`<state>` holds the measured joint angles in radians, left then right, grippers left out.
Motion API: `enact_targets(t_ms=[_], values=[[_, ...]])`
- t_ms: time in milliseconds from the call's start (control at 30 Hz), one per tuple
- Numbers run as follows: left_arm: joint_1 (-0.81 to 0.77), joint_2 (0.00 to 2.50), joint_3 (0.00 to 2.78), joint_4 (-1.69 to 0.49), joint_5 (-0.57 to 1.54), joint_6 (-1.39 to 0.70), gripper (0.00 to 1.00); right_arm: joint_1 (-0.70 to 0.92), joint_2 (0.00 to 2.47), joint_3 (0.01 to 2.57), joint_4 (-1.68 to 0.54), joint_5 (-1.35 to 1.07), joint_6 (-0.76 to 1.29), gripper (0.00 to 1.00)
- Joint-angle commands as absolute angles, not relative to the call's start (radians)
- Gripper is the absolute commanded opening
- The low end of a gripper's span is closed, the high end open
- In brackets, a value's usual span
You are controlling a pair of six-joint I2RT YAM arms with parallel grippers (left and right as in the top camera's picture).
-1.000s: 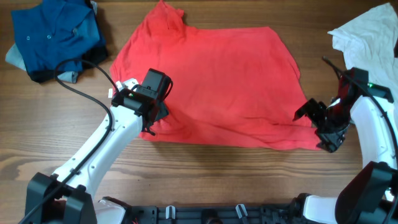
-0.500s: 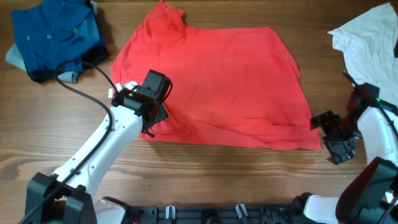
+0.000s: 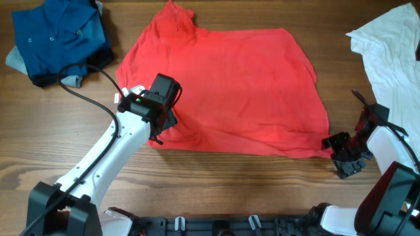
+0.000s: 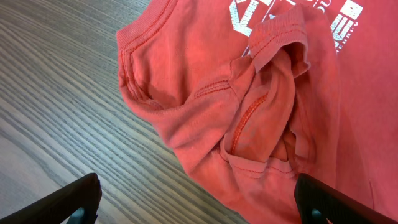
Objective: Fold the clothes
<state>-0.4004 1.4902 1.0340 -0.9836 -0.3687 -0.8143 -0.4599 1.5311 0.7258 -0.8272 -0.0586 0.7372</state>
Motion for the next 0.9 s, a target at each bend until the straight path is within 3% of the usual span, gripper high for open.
enact_targets(t_ms=[0,67,333,500,667,867], values=[[-0.394,1.476,1.045,-0.981,-0.371,-0.816,1.0,-0.461,1.518,0.721,-0.81,-0.041,0.733,0.54],[-0.394,1.476,1.045,-0.981,-0.371,-0.816,1.0,-0.461,1.518,0.719,-0.808,-0.041,0.733,0.44],[-0.394,1.476,1.045,-0.986,-0.371,-0.816,1.0,-0.461,1.518,0.633,-0.698,-0.072,0.737,0.38],[-0.394,1.476,1.045,-0.985,-0.371,-0.816,1.0,-0.461,1.518,0.633,-0.699,-0.072,0.736,0.06],[-0.394,1.476,1.045,-0.986,-0.371,-0.816,1.0,-0.461,1.518,0.649,-0.72,-0.076,0.737,0.04],[-0.394,1.476,1.045,-1.016,-0.371,-0.815,1.0,-0.461,1.455,0.782,-0.907,-0.071,0.789,0.04]])
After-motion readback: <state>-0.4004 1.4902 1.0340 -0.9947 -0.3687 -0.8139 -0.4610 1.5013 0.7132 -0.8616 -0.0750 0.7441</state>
